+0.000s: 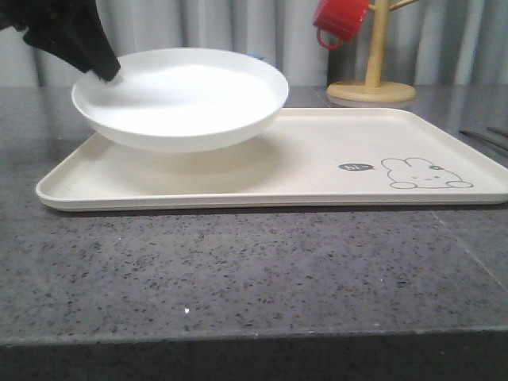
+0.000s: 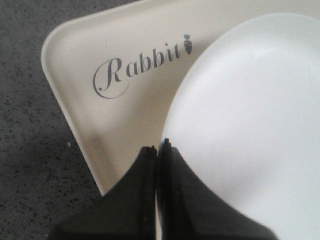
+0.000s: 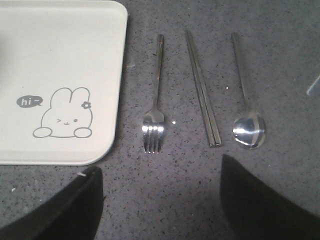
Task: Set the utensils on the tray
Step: 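Grasp the white plate rim with the left gripper and lift it, then lower the plate onto the tray near the 'Rabbit' text and release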
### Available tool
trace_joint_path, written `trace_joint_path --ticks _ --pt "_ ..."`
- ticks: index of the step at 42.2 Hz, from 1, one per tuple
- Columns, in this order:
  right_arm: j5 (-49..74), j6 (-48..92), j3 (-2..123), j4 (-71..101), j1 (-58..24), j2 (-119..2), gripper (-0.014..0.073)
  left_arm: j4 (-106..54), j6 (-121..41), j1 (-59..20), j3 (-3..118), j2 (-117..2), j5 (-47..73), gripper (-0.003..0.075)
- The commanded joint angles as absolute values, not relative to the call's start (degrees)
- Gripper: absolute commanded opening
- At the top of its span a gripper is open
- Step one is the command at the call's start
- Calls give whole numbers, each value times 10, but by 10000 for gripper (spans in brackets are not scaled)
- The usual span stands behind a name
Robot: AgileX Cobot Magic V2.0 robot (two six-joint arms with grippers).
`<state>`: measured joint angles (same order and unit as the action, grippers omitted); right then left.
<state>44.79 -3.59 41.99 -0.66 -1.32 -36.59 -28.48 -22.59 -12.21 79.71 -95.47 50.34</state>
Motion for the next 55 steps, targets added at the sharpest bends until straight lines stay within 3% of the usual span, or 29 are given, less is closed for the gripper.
trace_joint_path --ticks 1,9,12,15,20,24,31,40,48,55 --pt "413 -29 435 -8 -11 -369 522 -302 -227 -126 817 -953 479 -20" --pt "413 -29 435 -8 -11 -369 522 -303 -227 -126 817 -988 482 -15" --pt "413 -29 435 -8 -11 -369 522 -303 -227 -126 817 -993 493 28" --pt "413 -29 435 -8 -11 -369 522 -303 -227 -126 817 -993 500 123" --pt "413 -29 435 -8 -11 -369 522 -302 -227 -126 821 -992 508 370" --pt "413 -29 435 -8 -11 -369 522 -296 -227 -126 832 -987 523 476" --pt "413 -29 435 -8 -11 -369 522 -289 -227 -150 835 -933 522 473" --pt "413 -29 435 -8 -11 -369 522 -185 -204 -257 810 -830 523 471" --pt "413 -29 435 -8 -11 -369 522 -26 -82 -351 734 -715 514 471" --pt "413 -29 435 -8 -11 -369 522 0 -40 -380 644 -590 478 471"
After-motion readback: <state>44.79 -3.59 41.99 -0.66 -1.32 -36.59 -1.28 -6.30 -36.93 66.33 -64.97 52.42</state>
